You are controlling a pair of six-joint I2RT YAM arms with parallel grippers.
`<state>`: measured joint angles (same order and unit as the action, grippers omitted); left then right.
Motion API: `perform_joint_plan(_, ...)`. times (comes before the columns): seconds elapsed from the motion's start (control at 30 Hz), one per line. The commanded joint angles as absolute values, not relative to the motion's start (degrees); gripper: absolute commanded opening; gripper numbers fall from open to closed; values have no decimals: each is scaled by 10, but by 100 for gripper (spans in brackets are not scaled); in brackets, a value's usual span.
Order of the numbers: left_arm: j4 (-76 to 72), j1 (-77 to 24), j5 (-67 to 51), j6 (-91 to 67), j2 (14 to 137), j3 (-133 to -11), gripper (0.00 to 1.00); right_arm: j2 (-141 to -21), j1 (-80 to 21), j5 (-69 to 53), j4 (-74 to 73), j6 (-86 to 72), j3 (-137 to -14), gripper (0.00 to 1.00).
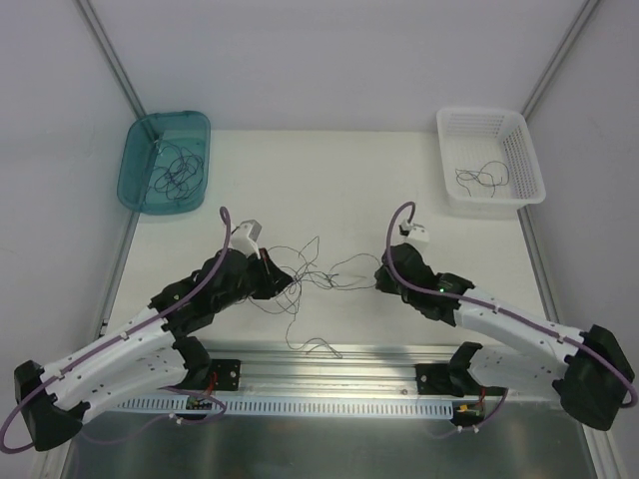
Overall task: Untangle the cables
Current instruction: Untie the cable.
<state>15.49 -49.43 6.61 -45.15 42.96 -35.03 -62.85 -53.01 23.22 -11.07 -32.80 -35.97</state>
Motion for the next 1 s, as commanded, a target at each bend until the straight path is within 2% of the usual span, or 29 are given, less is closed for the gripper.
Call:
perform_joint_plan(0.0, 153, -489, 98, -421, 384, -350, 0, -566, -477, 281, -221, -313, -338, 1)
perform_joint_plan(0.13, 156, -486, 116, -396, 327, -355, 0, -503, -386, 271, -271, -283, -327, 1)
perform_joint_plan(0.23, 198, -477, 189, -395, 299, -350, 0, -456, -322, 240, -299, -259, -333, 1)
perform_joint_plan(0.47, 316, -435, 313, -397, 324, -368, 0, -387, -217, 184, -380, -145, -443, 1)
perform_joint_plan(0.7, 314, -320, 279, -379, 424, -374, 0, -402, -181, 149, -453, -68, -640, 1)
perform_joint_plan(0.97, 248, -238, 243, -338, 550, -395, 0, -492, -166, 148, -484, -21, -884, 1)
